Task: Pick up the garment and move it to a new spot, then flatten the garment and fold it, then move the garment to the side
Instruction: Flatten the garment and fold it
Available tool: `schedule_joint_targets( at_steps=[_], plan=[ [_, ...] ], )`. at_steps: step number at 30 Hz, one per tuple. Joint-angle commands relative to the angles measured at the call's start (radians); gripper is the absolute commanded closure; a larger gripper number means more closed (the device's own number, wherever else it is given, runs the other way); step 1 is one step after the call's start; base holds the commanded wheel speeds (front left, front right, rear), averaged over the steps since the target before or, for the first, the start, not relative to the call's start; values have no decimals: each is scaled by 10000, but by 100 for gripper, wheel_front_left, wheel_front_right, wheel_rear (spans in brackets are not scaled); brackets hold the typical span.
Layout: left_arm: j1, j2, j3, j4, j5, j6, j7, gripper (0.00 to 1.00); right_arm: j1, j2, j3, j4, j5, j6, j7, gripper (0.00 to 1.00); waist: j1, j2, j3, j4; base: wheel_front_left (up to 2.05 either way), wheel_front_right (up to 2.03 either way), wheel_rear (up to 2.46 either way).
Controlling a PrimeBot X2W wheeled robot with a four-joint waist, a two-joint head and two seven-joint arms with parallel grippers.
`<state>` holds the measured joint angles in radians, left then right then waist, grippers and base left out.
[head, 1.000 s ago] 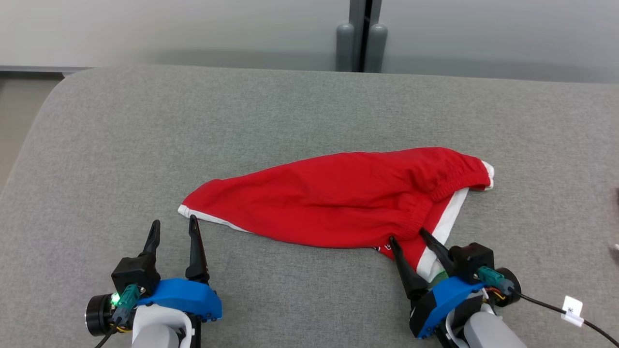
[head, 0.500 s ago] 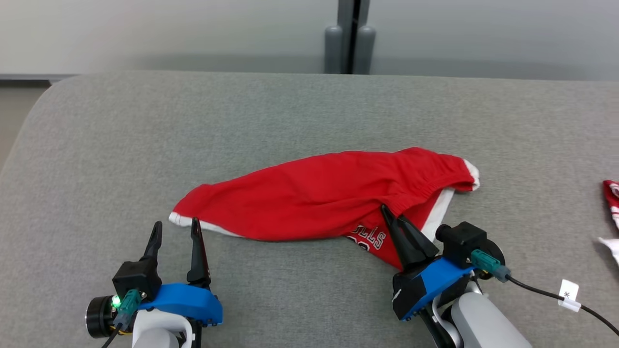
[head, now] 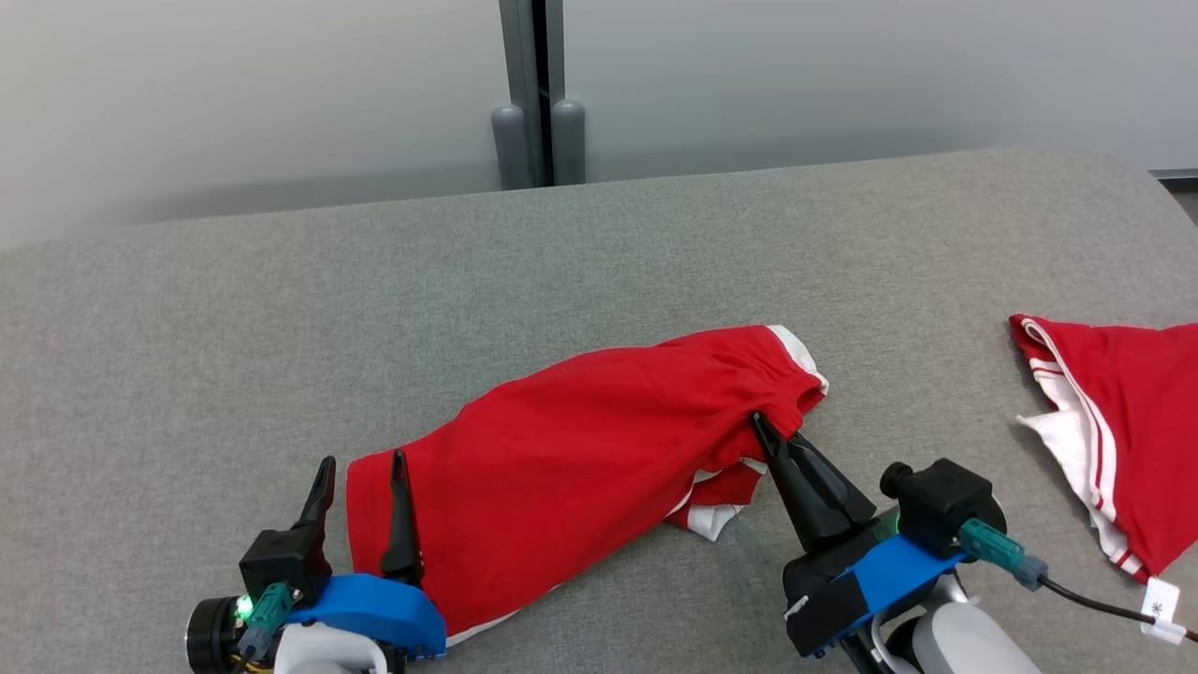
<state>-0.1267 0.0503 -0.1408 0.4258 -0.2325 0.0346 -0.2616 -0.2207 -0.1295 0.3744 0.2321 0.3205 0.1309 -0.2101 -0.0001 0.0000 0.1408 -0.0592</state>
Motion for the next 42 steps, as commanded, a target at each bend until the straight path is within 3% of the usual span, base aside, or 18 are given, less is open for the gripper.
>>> schedule_joint_targets(
  at_steps=[1, 7, 12, 16, 17, 18, 19, 20, 25, 29, 36, 42],
  plan=[
    [-128, 9, -48, 17, -22, -3, -45, 0, 54, -29, -60, -138, -4, -3, 158, 100, 1, 0, 119, 76, 0, 0, 0],
    [-485, 11, -536, 56, -65, -37, -43, 0, -677, -47, -470, 607, -480, -2, 650, 100, 1, 0, 604, 922, 0, 0, 0],
    [-693, 3, -963, 37, -125, -15, -45, 0, -1665, -176, -1179, 2420, -1138, -3, 736, 100, 1, 0, 908, 1931, 0, 0, 0],
    [-701, 2, -1162, -17, -183, 27, -45, 0, -2154, -188, -1692, 3767, -1466, -3, 837, 100, 1, 0, 984, 2361, 0, 0, 0],
    [-650, 5, -1290, -54, -217, 37, -43, 0, -2474, -198, -2073, 4607, -1732, -3, 771, 60, 1, 0, 995, 2548, 0, 0, 0],
    [-650, 5, -1290, -54, -217, 37, -43, 0, -2474, -198, -2073, 4607, -1732, -3, 771, 60, 1, 0, 995, 2548, 0, 0, 0],
    [-618, 3, -1333, -74, -224, 51, -45, 0, -2576, -153, -2272, 4984, -1793, -3, 767, 3, 1, 0, 989, 2598, 0, 0, 0],
    [-580, 1, -1367, -92, -211, 77, -45, 0, -2681, -125, -2442, 5331, -1876, -3, 672, 0, 1, 0, 973, 2611, 0, 0, 0],
    [-372, 4, -1370, -135, -157, 70, -45, 0, -2891, 110, -2737, 6166, -2048, -5, -207, 0, 1, 0, 711, 2249, 0, 0, 0],
    [-189, 7, -1279, -116, -168, -7, -45, 0, -2478, 292, -2691, 6097, -1946, -3, -505, 0, 1, 0, 380, 1726, 0, 0, 0],
    [122, 7, -1136, -105, -174, -63, -45, 0, -1100, 406, -2438, 4543, -1477, -3, -555, 0, 1, 0, -205, 984, 0, 0, 0],
    [384, 5, -1191, -89, -132, -175, -45, 0, -23, 341, -2777, 3466, -1393, -3, -559, 0, 1, 0, -489, 810, 0, 0, 0]
  ],
)
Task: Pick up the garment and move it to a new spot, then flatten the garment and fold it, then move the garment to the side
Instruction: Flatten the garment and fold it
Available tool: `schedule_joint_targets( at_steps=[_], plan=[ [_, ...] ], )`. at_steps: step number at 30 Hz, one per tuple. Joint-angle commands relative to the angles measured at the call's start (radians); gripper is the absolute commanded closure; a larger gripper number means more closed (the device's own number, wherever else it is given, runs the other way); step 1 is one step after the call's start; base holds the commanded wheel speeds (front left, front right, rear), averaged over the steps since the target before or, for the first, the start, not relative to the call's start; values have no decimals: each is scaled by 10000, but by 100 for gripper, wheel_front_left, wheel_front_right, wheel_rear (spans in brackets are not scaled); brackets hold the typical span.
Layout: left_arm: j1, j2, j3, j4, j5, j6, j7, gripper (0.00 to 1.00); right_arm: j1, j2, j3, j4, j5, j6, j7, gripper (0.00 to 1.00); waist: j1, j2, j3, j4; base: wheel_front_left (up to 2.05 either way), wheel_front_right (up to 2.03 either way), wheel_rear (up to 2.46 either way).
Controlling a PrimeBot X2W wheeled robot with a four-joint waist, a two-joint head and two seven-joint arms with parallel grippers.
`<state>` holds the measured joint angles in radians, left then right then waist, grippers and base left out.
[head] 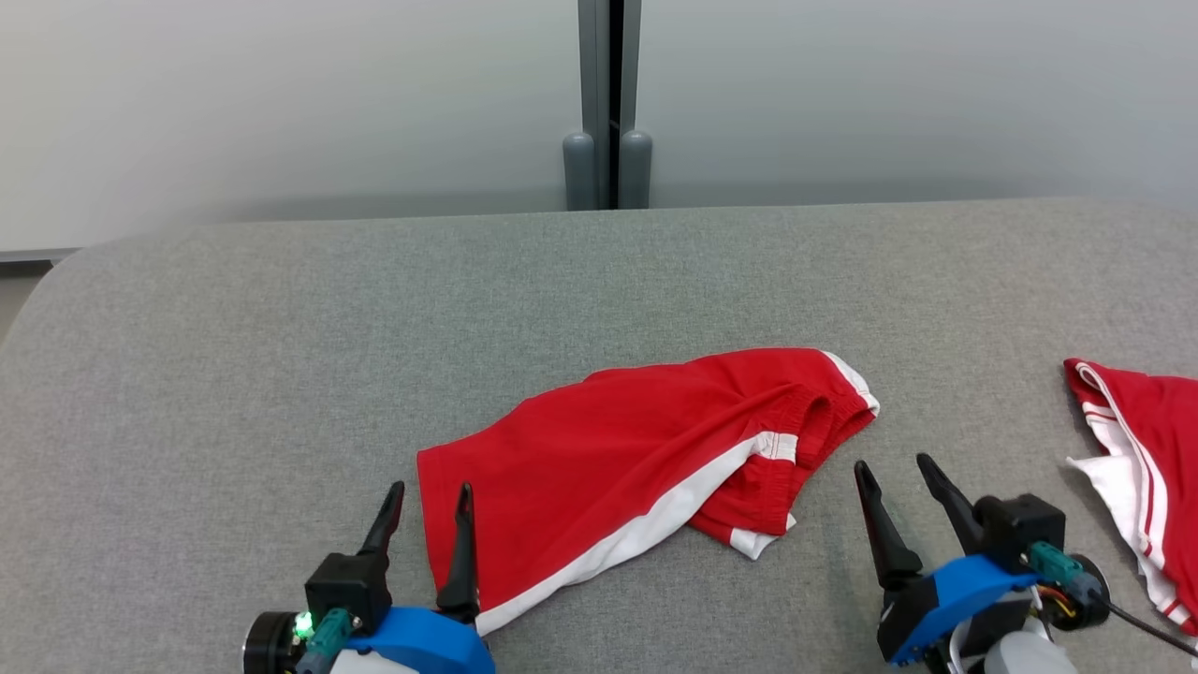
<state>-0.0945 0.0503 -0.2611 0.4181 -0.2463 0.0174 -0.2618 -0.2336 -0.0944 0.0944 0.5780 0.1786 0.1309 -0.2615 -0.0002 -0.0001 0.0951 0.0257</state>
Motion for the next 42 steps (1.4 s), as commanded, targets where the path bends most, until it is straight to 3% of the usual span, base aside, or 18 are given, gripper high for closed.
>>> schedule_joint_targets(
  at_steps=[1, 10, 17, 24, 25, 26, 27, 36, 42],
  plan=[
    [111, 5, -38, 12, -7, -15, -43, 0, 227, 13, -42, -97, -12, -3, -45, 0, 2, 1, -62, -28, 0, 0, 0],
    [613, 8, -765, 714, -246, -201, -43, 0, 713, 239, -499, -194, -282, -3, -47, 0, 2, 1, -335, 211, 0, 0, 0],
    [477, 7, -1145, 2010, -893, -47, -43, 0, 459, 349, -455, -281, -436, -3, -47, 0, 2, 1, -230, 162, 0, 0, 0],
    [115, 7, -1511, 2593, -1567, -285, -26, 0, 284, 368, -475, -351, -456, -3, -48, 0, 2, 1, -30, 65, 0, 0, 0],
    [59, 4, -1557, 2635, -1656, -272, -10, 50, 272, 367, -489, -356, -458, -3, -48, 0, 2, 1, -10, 63, 0, 0, 0],
    [21, 4, -1609, 2682, -1706, -245, -8, 71, 256, 368, -507, -368, -477, -3, -48, 0, 2, 1, 6, 63, 0, 0, 0],
    [4, 2, -1660, 2722, -1754, -220, -8, 100, 242, 370, -523, -386, -488, -3, -48, 0, 2, 1, 22, 65, 0, 0, 0],
    [-453, 69, -603, 1865, -1216, 215, -23, 100, 54, 405, -206, -369, -391, -3, -48, 0, 2, 1, 143, 11, 0, 0, 0],
    [-929, 462, 342, 1957, -756, 498, -22, 100, -53, 423, 311, -357, -257, -3, -48, 0, 2, 1, 124, -317, 0, 0, 0]
  ],
)
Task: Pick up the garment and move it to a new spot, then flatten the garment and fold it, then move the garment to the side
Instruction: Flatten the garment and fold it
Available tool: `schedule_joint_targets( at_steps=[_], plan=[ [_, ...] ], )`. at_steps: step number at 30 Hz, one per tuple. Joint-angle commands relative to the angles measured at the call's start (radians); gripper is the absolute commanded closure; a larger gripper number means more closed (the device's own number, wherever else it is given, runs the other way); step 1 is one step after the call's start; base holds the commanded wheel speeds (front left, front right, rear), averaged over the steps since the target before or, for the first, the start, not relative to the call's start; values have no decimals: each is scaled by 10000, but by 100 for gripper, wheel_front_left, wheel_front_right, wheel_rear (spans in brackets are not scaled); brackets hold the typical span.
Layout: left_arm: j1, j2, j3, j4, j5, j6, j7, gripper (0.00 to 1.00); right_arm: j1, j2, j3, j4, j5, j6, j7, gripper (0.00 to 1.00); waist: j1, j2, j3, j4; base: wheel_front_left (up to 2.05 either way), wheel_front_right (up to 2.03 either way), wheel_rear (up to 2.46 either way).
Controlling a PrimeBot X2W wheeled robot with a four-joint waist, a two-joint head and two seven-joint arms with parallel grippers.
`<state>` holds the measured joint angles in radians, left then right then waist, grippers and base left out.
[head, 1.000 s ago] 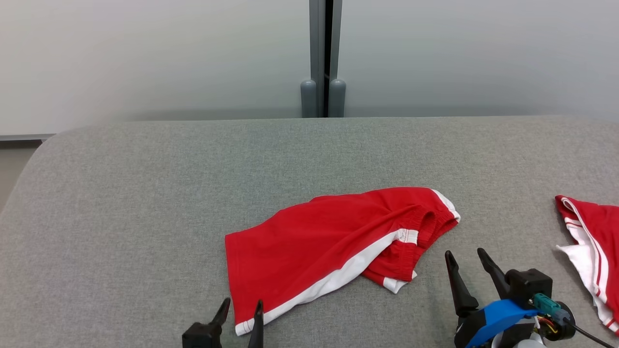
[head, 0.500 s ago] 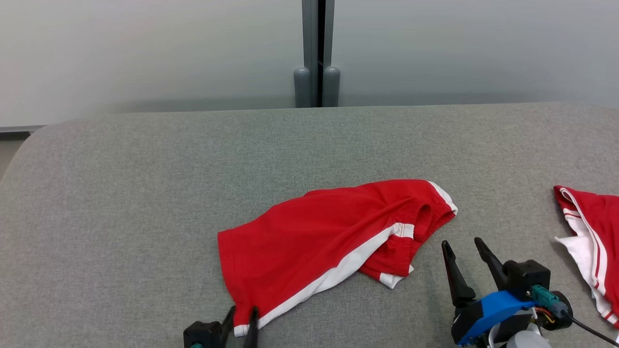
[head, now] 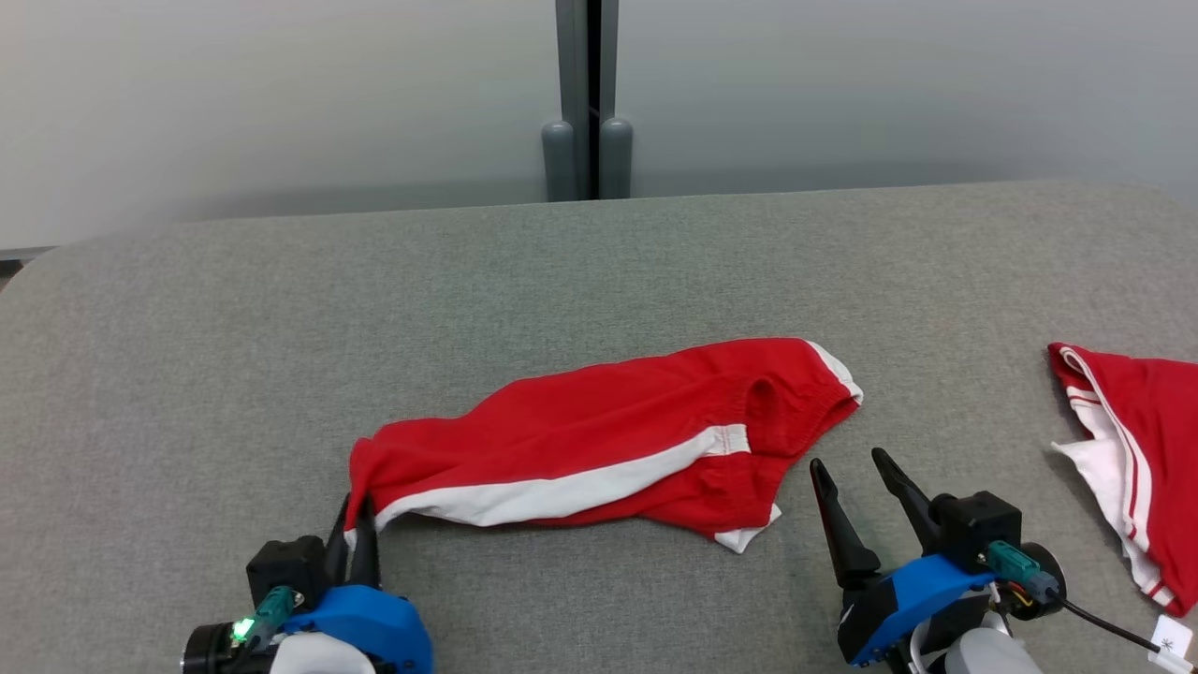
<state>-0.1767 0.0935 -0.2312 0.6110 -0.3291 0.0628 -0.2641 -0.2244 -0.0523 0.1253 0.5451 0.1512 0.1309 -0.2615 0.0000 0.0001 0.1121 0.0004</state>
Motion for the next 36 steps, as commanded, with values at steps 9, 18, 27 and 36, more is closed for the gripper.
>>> schedule_joint_targets(
  at_steps=[9, 18, 27, 36],
  plan=[
    [-18, 494, 934, -610, 1338, 853, 0, 0, 19, 11, 147, -754, 67, -3, -47, 0, 0, -1, -64, -545, 0, 0, 0],
    [823, 440, 874, -1508, 2369, 1092, 0, 0, 439, 10, -661, -1293, -17, -3, -42, 0, 0, -1, -370, -366, 0, 0, 0],
    [1703, 361, 992, -1537, 2523, 912, 0, 0, 857, 10, -879, -699, -156, -3, -42, 0, 0, -1, -920, -345, 0, 0, 0],
    [2093, 165, 1214, -1871, 2517, 716, 0, 0, 1131, 10, -1031, -709, -211, -3, -41, 0, 0, -1, -1120, -111, 0, 0, 0]
  ],
)
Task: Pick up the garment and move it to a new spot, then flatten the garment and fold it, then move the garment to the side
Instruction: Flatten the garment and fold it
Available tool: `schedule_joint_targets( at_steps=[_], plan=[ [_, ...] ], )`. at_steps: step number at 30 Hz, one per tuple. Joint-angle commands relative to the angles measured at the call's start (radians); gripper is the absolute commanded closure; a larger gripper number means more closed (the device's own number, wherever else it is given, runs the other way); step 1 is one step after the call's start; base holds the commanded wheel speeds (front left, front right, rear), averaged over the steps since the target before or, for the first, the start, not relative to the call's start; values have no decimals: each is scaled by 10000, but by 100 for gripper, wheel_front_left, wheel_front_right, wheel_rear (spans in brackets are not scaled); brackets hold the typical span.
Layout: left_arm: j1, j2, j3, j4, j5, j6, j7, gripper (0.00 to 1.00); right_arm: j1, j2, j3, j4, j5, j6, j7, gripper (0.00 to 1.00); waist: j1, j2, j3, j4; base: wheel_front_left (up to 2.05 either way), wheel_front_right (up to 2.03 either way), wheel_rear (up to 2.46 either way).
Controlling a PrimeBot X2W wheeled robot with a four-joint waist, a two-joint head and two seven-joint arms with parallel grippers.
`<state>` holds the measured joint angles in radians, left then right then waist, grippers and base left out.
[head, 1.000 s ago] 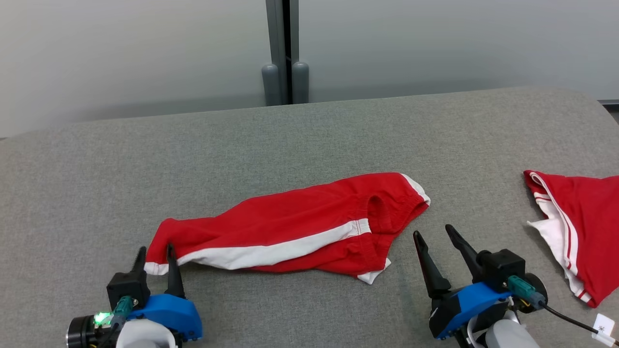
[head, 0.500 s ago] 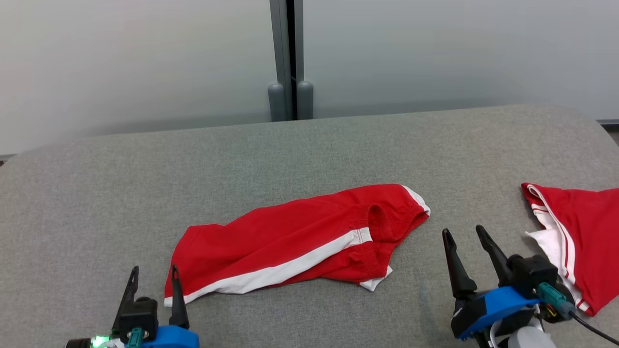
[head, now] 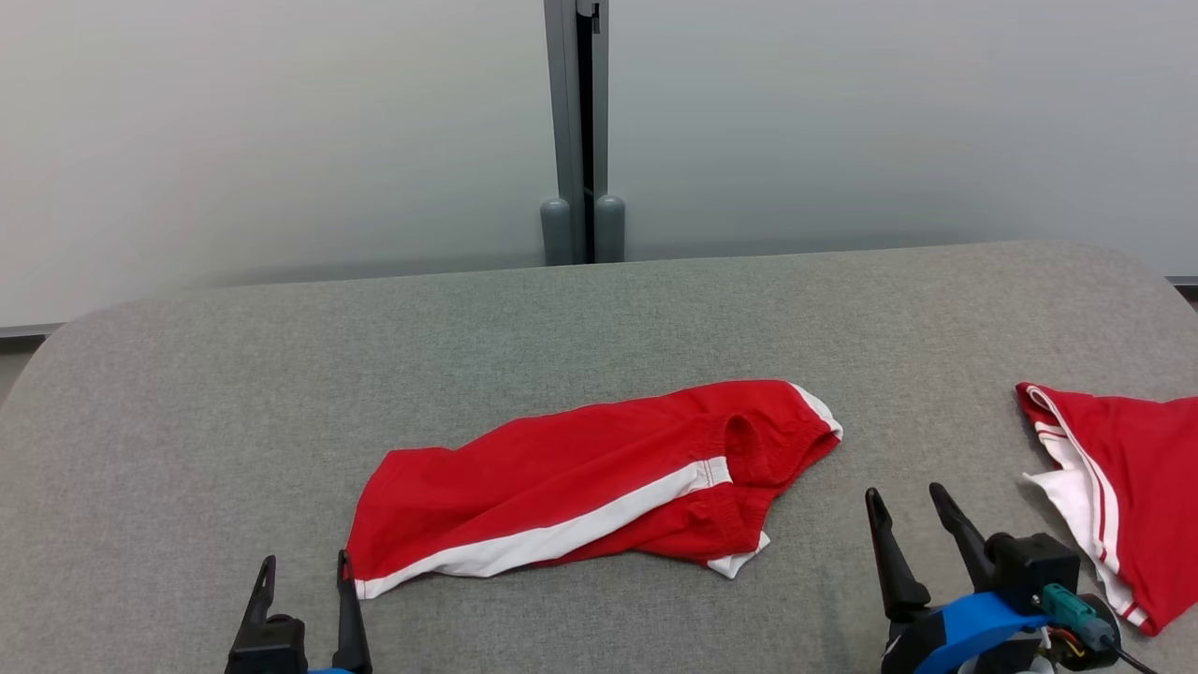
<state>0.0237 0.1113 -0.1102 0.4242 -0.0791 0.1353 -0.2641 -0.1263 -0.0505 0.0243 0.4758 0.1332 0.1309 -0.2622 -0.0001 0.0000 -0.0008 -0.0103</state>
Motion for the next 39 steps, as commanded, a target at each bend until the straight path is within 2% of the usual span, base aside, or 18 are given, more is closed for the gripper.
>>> schedule_joint_targets(
  at_steps=[1, 7, 16, 20, 28, 30, 31, 32, 33, 34, 35, 39],
  plan=[
    [101, -29, 17, -79, 52, -22, 0, 0, 174, -7, 2, -29, -20, -3, -35, 0, 1, 0, 2, 16, 0, 0, 0],
    [121, -112, 65, -179, 114, -198, 0, 0, 214, -5, 426, -28, 207, -3, -35, 0, 1, 0, 75, 119, 0, 0, 0],
    [-400, -326, -173, -48, 227, -489, 0, 0, -701, -23, 1988, 381, 1348, -3, -35, 0, 1, 0, 844, 712, 0, 0, 0],
    [-584, -385, -245, 14, 244, -611, 0, 0, -1296, -17, 2281, 862, 2099, -2, -35, 0, 1, 0, 1140, 1000, 0, 0, 0],
    [-756, -476, -264, -16, 245, -675, 0, 0, -2058, -18, 2191, 1700, 2552, -3, -33, 0, 1, 0, 1543, 1313, 0, 0, 0],
    [-800, -490, -248, -50, 245, -684, 0, 0, -2132, -18, 2164, 1782, 2652, -3, -35, 10, 1, 0, 1611, 1332, 0, 0, 0],
    [-816, -499, -250, -68, 250, -684, 0, 0, -2184, -18, 2161, 1799, 2643, -2, -33, 21, 1, 0, 1640, 1334, 0, 0, 0],
    [-828, -507, -256, -81, 254, -684, 0, 0, -2230, -18, 2170, 1823, 2622, -3, -35, 44, 1, 0, 1672, 1331, 0, 0, 0],
    [-842, -516, -265, -92, 256, -686, 0, 0, -2241, -18, 2191, 1894, 2602, -3, -33, 56, 1, 0, 1695, 1327, 0, 0, 0],
    [-857, -523, -273, -104, 254, -687, 0, 0, -2262, -18, 2209, 1918, 2601, -3, -33, 81, 1, 0, 1720, 1318, 0, 0, 0],
    [-887, -532, -286, -114, 242, -703, 0, 0, -2297, -18, 2206, 1906, 2617, -3, -35, 100, 1, 0, 1747, 1299, 0, 0, 0],
    [-970, -536, -515, -231, 383, -846, 0, 0, -2181, -23, 2018, 1665, 2660, -3, -35, 100, 1, 0, 1755, 1143, 0, 0, 0]
  ],
)
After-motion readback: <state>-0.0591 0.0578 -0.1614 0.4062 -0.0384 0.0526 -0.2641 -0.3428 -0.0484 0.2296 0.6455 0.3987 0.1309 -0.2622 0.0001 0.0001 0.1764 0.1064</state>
